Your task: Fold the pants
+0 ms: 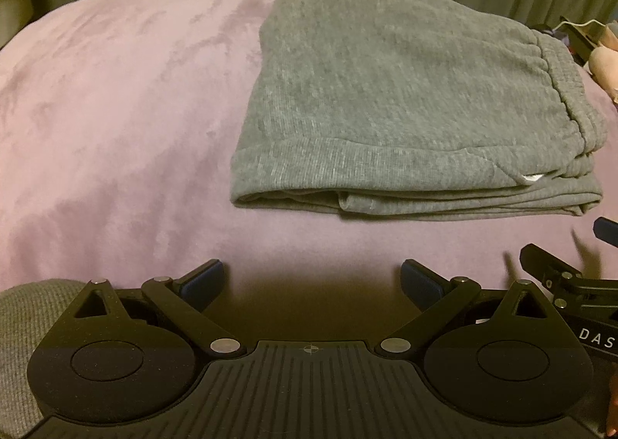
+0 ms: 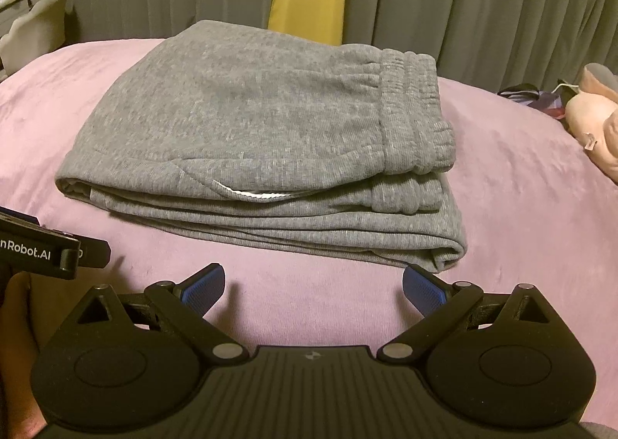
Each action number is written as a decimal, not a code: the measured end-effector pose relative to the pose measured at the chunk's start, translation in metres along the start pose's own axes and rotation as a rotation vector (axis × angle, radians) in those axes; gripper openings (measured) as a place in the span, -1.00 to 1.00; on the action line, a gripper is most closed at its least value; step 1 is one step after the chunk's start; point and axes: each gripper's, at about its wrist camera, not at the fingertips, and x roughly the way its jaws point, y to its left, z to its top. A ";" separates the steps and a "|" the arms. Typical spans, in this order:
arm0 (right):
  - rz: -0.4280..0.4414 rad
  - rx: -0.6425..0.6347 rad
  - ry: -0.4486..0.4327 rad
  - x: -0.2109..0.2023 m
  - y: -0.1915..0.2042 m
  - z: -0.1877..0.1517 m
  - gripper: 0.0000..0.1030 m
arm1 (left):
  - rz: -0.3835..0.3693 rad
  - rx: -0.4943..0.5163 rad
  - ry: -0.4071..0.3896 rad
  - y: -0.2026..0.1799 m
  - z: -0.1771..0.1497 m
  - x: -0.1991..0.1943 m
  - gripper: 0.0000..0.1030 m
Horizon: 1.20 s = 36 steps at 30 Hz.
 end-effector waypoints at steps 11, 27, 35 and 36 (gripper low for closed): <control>0.001 0.019 0.007 0.002 -0.002 0.000 0.92 | 0.001 -0.004 0.002 -0.001 0.000 0.000 0.97; 0.003 0.017 0.007 0.002 -0.003 0.000 0.92 | -0.005 0.007 0.013 -0.003 -0.001 0.002 0.98; 0.004 0.017 0.007 0.002 -0.003 0.000 0.92 | -0.003 0.011 0.015 -0.003 -0.001 0.003 0.98; 0.004 0.017 0.007 0.002 -0.004 0.000 0.92 | -0.003 0.010 0.016 -0.004 -0.002 0.003 0.98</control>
